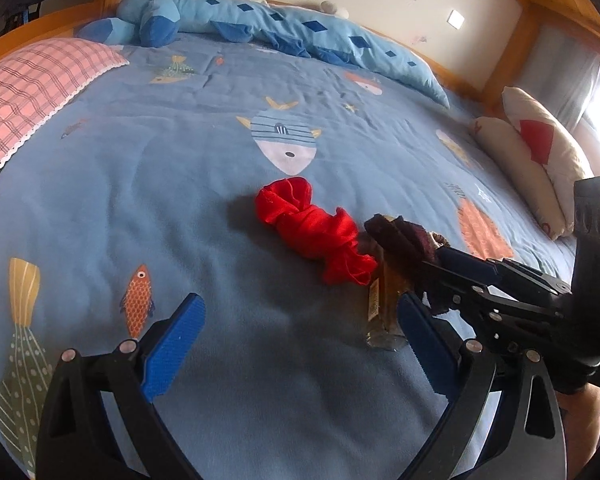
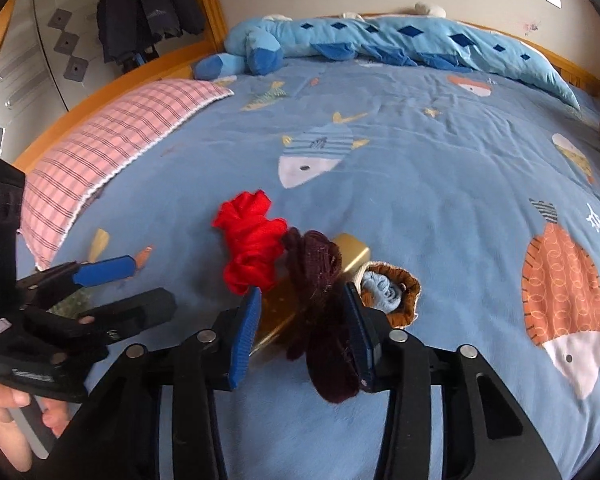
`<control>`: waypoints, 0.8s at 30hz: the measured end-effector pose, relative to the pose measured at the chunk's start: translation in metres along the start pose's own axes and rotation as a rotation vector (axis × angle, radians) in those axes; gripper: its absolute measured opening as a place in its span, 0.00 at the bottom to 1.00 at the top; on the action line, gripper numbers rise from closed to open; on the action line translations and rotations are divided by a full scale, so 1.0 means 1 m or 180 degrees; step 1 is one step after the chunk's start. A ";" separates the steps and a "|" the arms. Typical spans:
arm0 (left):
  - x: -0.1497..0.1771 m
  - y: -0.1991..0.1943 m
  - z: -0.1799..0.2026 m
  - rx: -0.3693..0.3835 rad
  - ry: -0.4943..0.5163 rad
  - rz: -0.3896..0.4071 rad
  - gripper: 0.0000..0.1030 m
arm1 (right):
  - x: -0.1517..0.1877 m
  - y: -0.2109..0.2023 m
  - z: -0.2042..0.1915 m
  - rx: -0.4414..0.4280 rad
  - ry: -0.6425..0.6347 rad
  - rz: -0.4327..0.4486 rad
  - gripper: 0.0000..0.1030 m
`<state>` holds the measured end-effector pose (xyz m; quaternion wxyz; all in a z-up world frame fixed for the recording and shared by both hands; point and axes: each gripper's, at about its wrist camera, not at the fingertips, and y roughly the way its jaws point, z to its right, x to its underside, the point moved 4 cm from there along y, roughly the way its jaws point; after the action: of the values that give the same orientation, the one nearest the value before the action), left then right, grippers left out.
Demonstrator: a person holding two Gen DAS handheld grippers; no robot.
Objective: Collect trash
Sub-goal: 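Grasp the red cloth with the left gripper while the right grasps the maroon cloth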
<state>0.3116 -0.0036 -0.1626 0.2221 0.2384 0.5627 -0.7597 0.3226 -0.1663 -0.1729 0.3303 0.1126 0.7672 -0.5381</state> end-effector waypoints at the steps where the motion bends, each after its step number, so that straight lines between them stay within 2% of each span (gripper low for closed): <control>1: 0.000 0.001 -0.001 -0.0007 0.0000 -0.0007 0.93 | 0.000 0.003 0.000 0.0018 -0.0031 -0.0013 0.35; 6: -0.007 0.012 -0.005 -0.0055 -0.0075 -0.0033 0.93 | 0.003 0.006 -0.002 0.0169 -0.0201 -0.0011 0.22; 11: -0.013 0.026 -0.009 -0.0072 -0.0200 -0.0072 0.93 | 0.005 -0.004 0.002 0.0081 -0.0109 0.0051 0.21; 17: -0.026 0.048 -0.008 -0.0179 -0.0314 -0.0116 0.93 | -0.001 -0.026 0.009 -0.0379 0.0237 0.0230 0.22; 24: -0.042 0.073 0.003 -0.0246 -0.0306 -0.0195 0.93 | 0.000 -0.033 0.018 -0.0350 0.0324 0.0282 0.22</control>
<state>0.3885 -0.0236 -0.1908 0.2346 0.1757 0.5874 -0.7544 0.3121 -0.1955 -0.1519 0.3201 0.1553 0.8057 -0.4735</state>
